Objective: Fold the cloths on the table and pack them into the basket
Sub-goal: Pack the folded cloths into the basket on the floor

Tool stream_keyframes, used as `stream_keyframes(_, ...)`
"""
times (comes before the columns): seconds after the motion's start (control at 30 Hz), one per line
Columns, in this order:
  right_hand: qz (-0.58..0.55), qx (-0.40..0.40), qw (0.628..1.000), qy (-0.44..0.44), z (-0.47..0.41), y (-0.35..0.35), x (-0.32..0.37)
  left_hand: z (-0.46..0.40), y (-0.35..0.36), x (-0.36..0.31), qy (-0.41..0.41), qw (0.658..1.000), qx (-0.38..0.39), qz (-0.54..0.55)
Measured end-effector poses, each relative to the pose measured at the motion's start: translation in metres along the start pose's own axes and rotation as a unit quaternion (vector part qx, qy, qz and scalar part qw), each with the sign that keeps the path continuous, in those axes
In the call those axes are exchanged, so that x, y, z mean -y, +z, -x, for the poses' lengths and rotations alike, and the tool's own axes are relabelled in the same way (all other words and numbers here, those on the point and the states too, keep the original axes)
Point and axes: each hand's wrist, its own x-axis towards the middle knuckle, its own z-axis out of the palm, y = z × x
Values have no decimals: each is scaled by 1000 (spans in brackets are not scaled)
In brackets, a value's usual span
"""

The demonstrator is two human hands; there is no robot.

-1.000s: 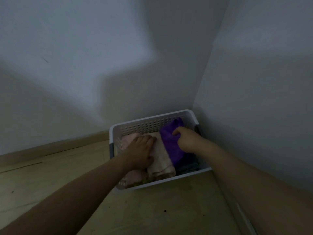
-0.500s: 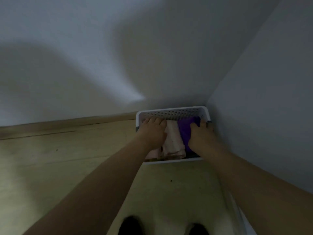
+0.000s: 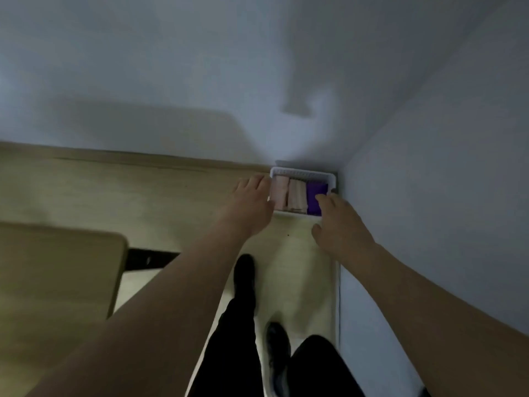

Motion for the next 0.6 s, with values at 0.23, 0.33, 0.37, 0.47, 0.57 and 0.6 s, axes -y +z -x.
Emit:
stream_keyframes(0.23,40,-3,995,-93,116,7,66,178,-26,8,-111,993,-9,39)
stream_keyframes(0.33,55,6,992,-114,158,18,100,239,-28,26,-141,989,-22,39)
stream_keyframes(0.37,69,3,990,-124,171,21,113,258,-30,33,-151,987,-30,36)
stream_keyframes(0.47,103,7,983,-152,210,37,163,317,-37,63,-185,980,-50,49)
stream_keyframes(0.57,125,19,974,-187,241,57,218,371,-42,98,-209,974,-64,62)
stream_keyframes(0.6,130,24,971,-199,249,69,238,392,-42,114,-218,971,-69,63)
